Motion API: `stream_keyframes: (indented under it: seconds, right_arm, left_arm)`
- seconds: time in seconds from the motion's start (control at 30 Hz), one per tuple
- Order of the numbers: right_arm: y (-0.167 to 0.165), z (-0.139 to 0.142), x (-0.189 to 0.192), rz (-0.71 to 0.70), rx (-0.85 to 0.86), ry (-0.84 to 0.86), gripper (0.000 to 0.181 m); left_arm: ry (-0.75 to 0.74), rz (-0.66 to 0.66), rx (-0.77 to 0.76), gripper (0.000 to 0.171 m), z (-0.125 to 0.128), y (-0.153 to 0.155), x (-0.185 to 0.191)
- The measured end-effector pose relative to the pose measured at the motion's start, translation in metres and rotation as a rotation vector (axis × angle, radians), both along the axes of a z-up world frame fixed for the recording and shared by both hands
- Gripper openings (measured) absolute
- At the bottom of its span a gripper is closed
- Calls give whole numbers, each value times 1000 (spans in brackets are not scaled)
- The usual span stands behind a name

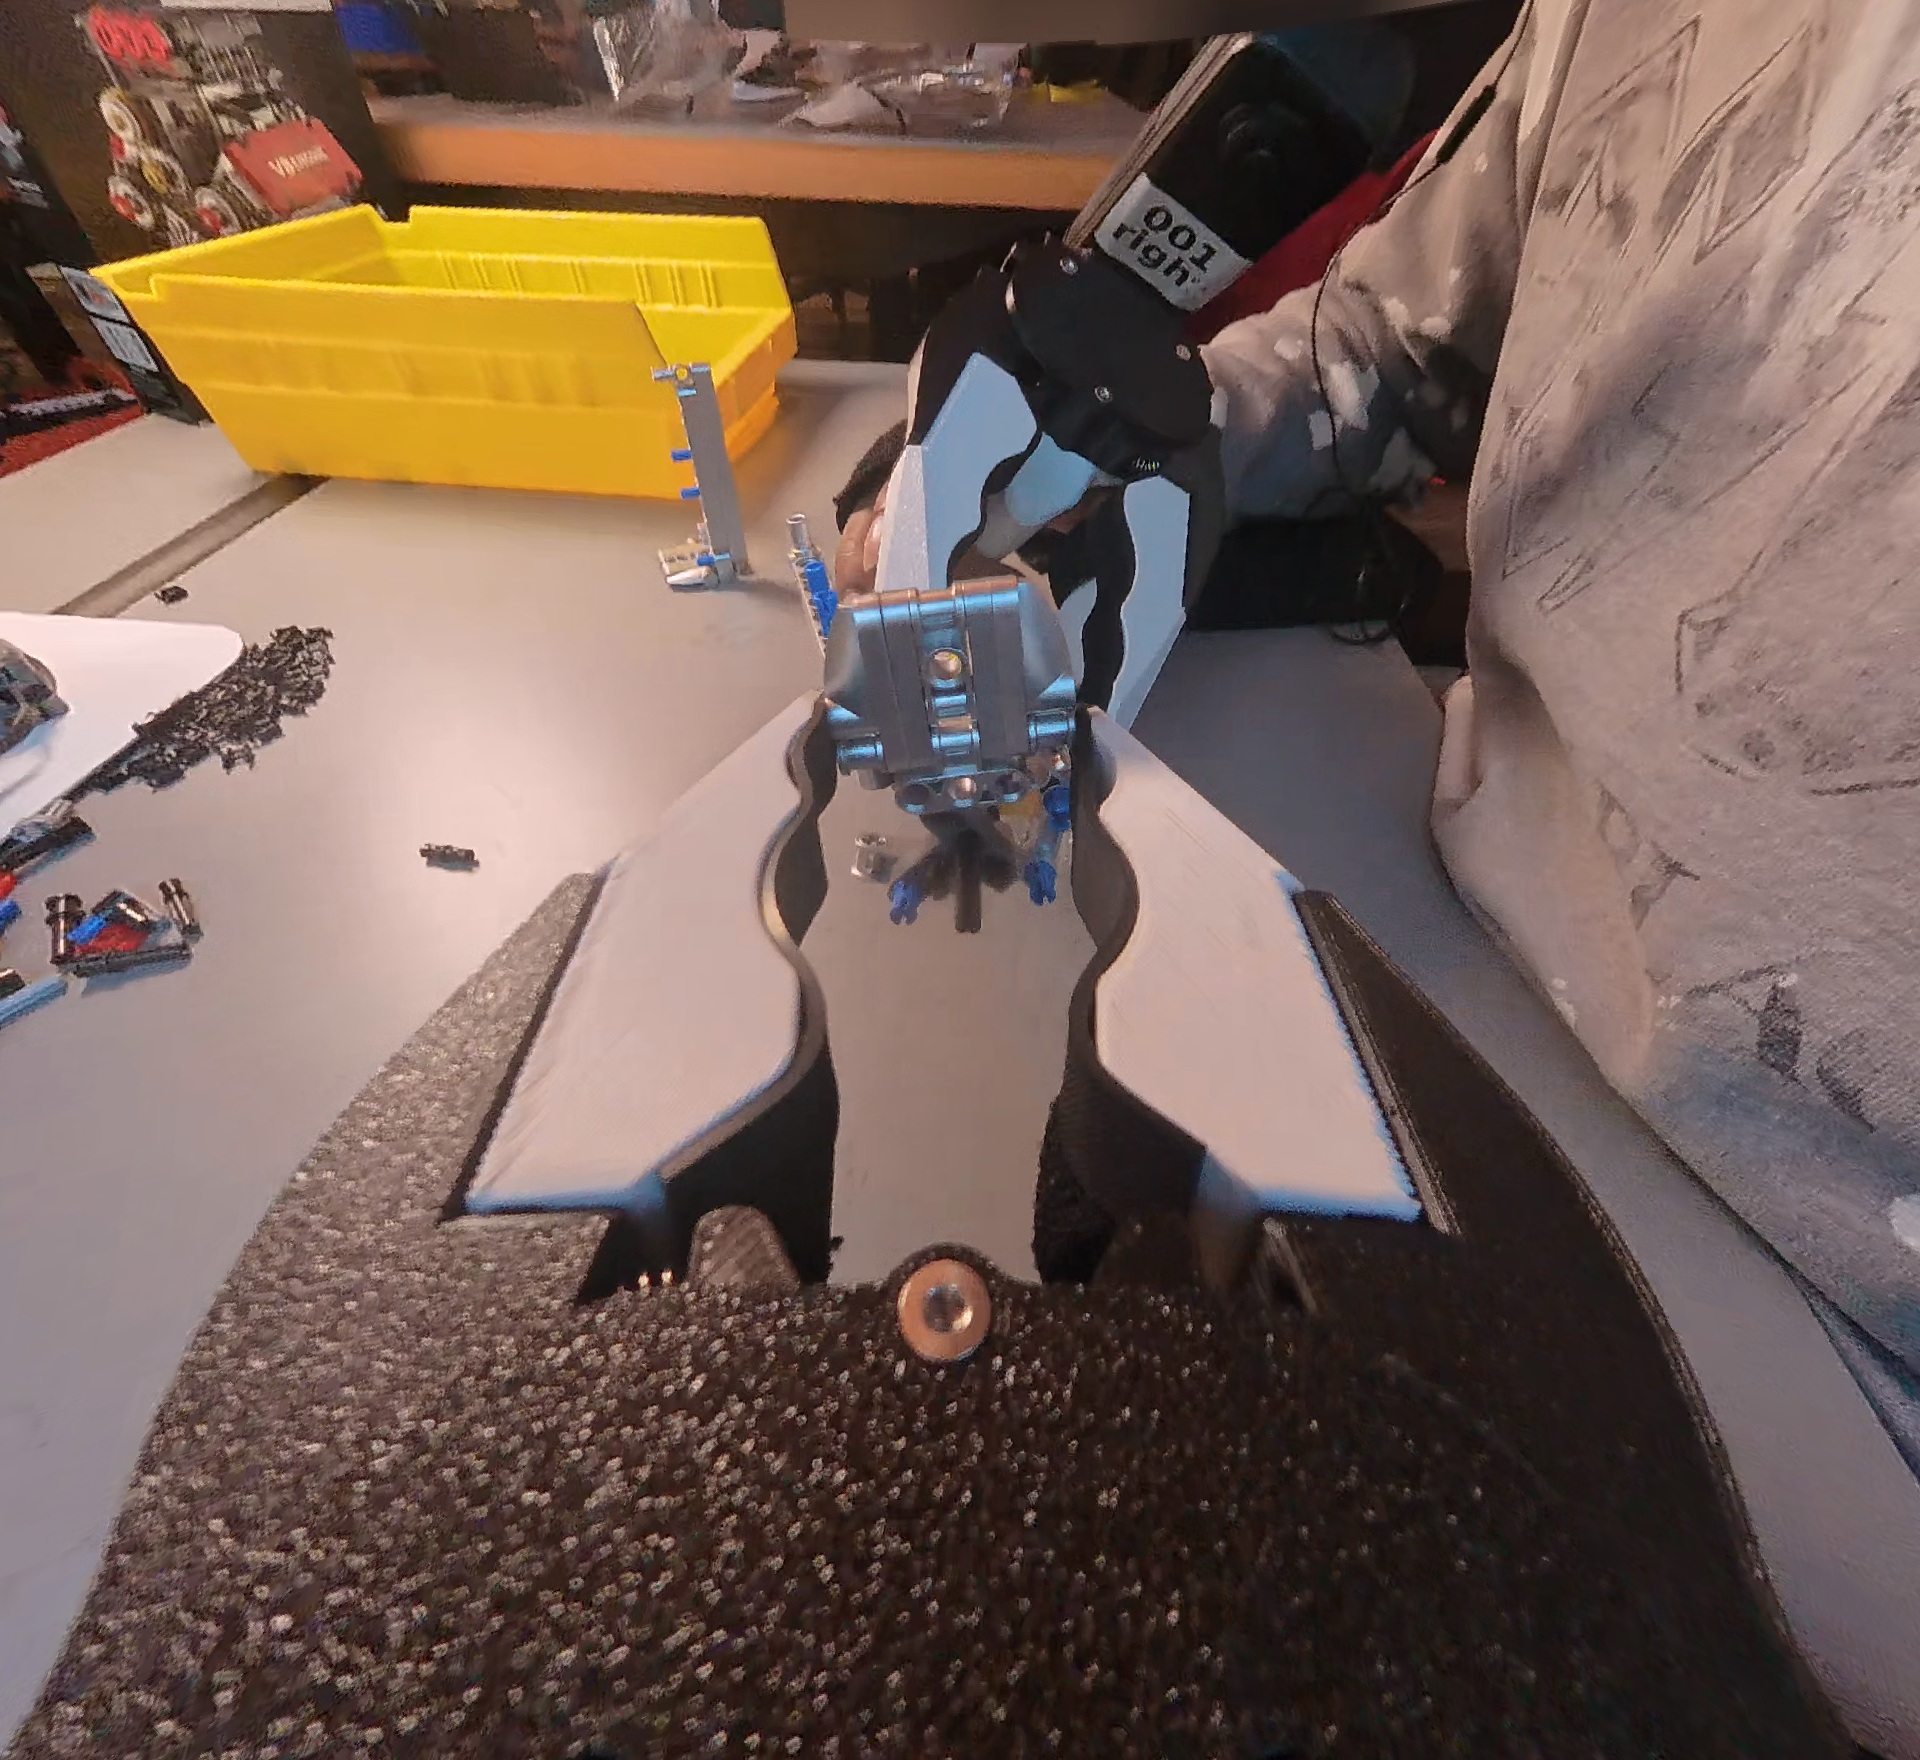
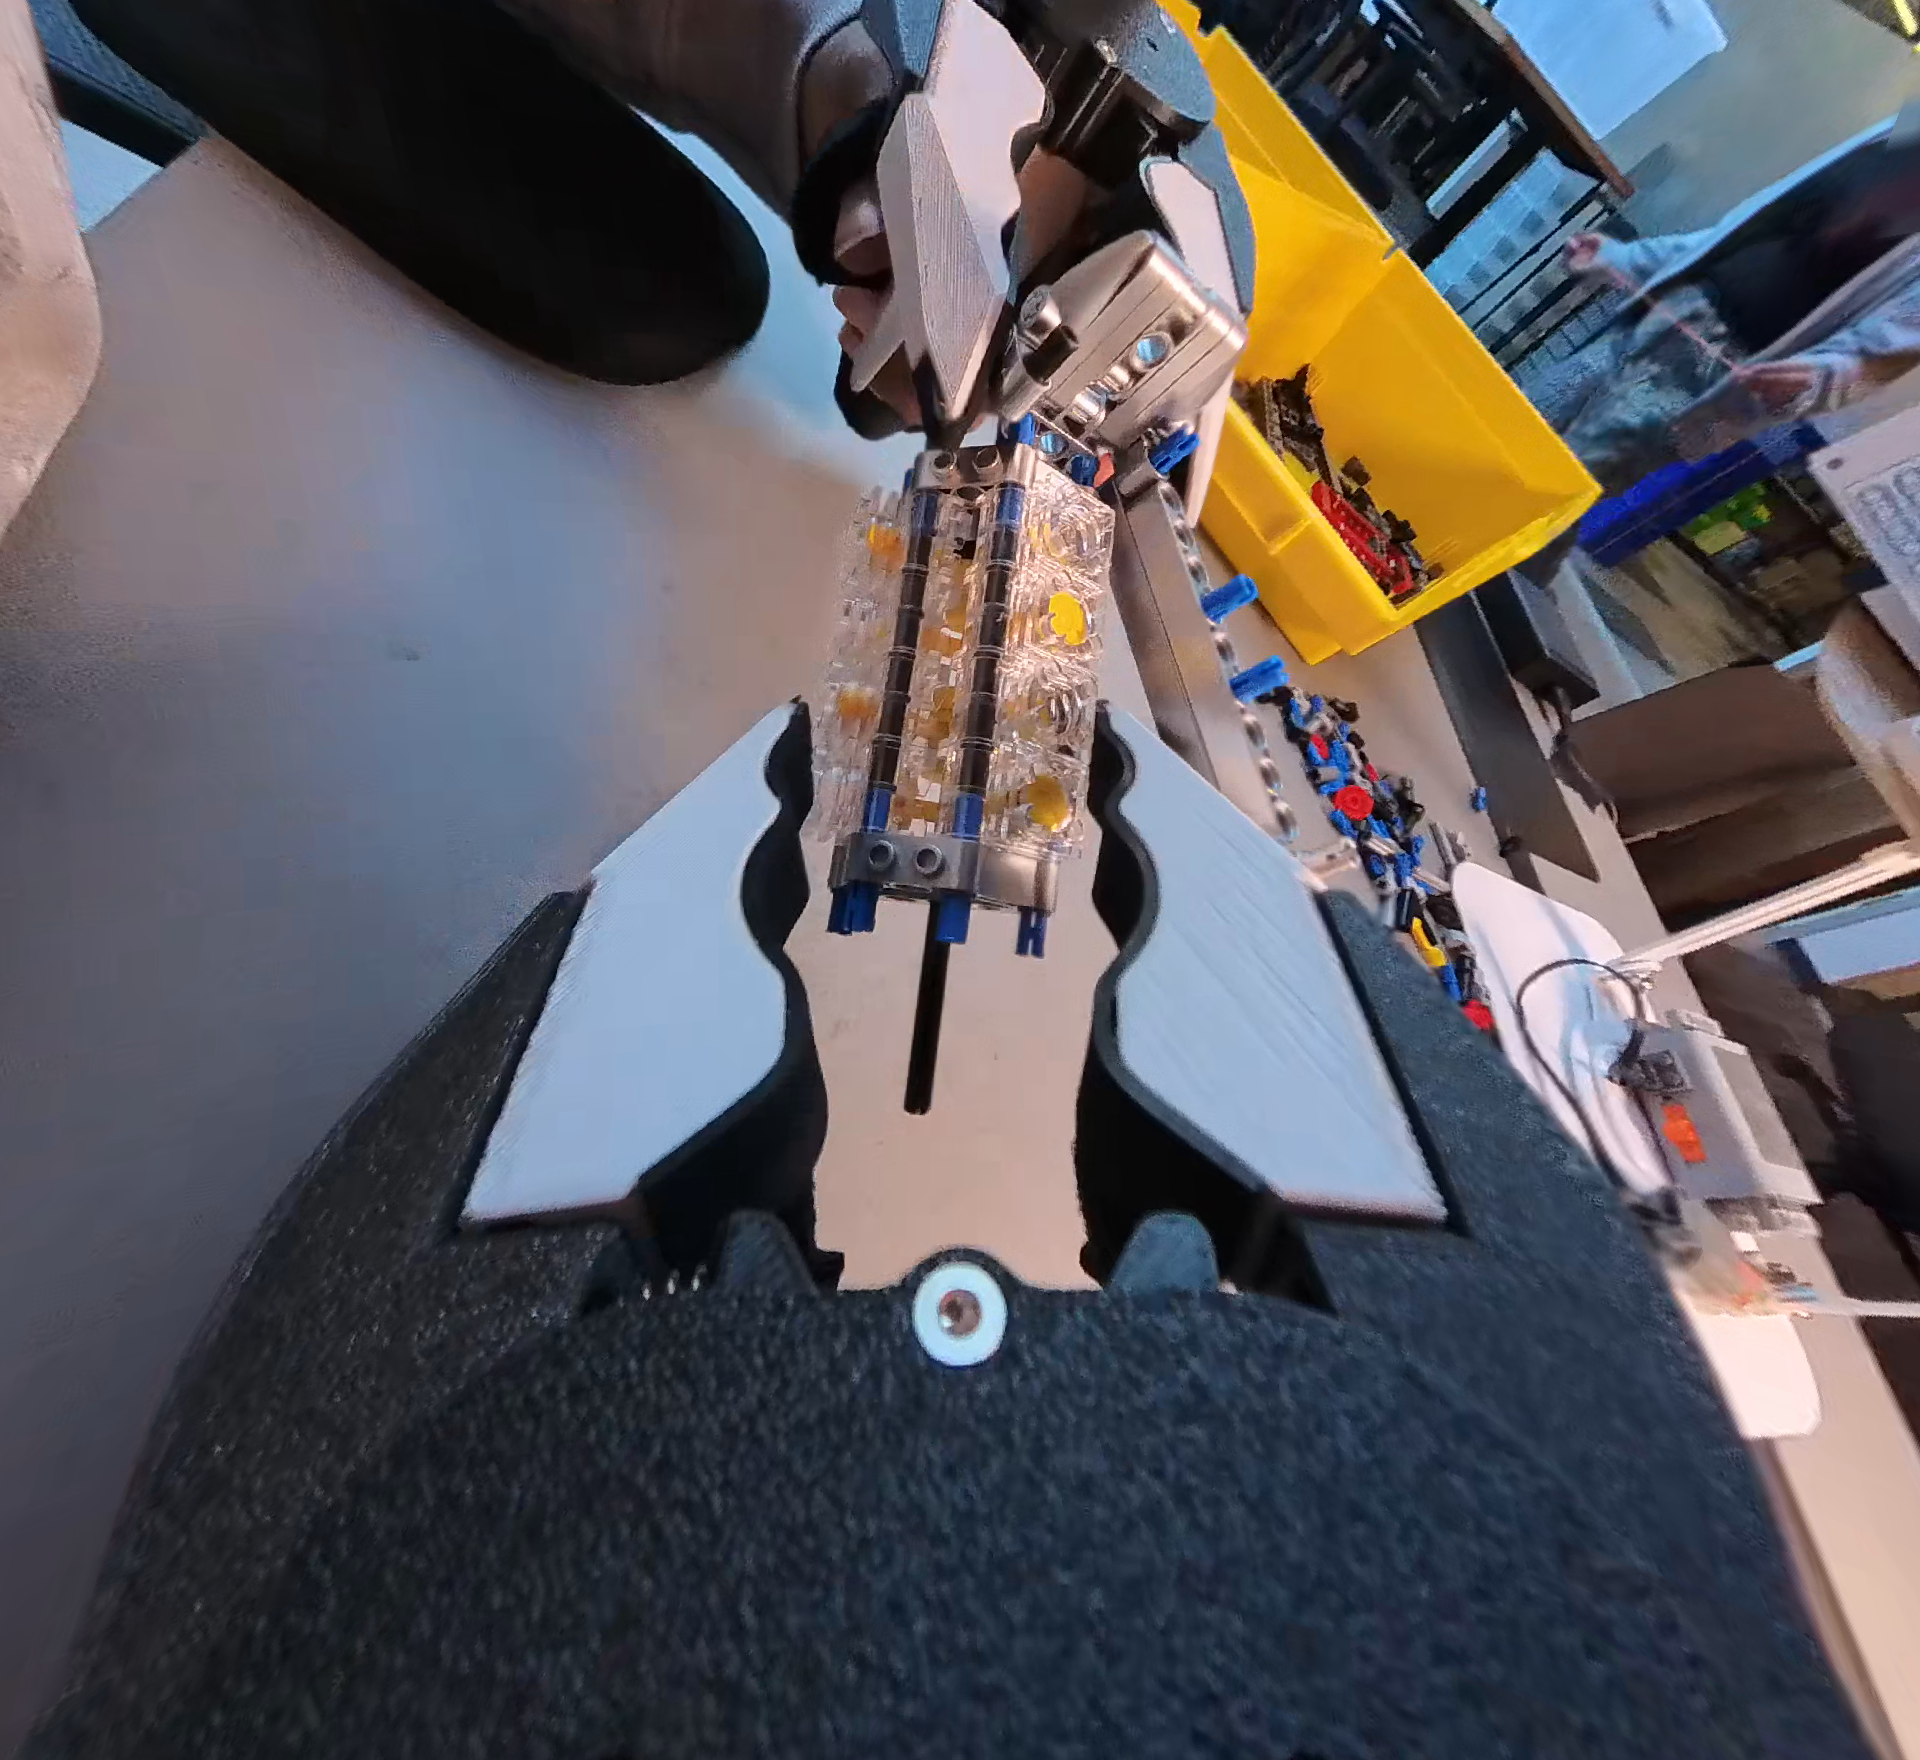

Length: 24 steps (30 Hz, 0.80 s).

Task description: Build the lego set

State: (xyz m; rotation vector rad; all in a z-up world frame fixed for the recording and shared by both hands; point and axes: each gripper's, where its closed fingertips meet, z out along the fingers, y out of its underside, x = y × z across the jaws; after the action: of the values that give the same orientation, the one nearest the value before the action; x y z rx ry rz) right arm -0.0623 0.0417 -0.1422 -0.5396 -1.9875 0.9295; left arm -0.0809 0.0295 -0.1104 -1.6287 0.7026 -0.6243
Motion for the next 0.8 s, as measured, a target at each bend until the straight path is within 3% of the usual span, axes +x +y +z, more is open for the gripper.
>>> stream_keyframes:
  seconds: [0.13, 0.43, 0.8]
  right_arm:
    - [0, 2, 2, 3, 87, 37, 52]
    - [-7, 8, 2, 7, 55, 64, 52]
    - [-10, 33, -1, -8, -172, 188, 53]
  left_arm:
    - [35, 1, 37, 43, 2, -2, 4]
    - [19, 0, 95, 43, 12, -2, 10]
    - [-194, -37, 105, 42, 47, 7, 18]
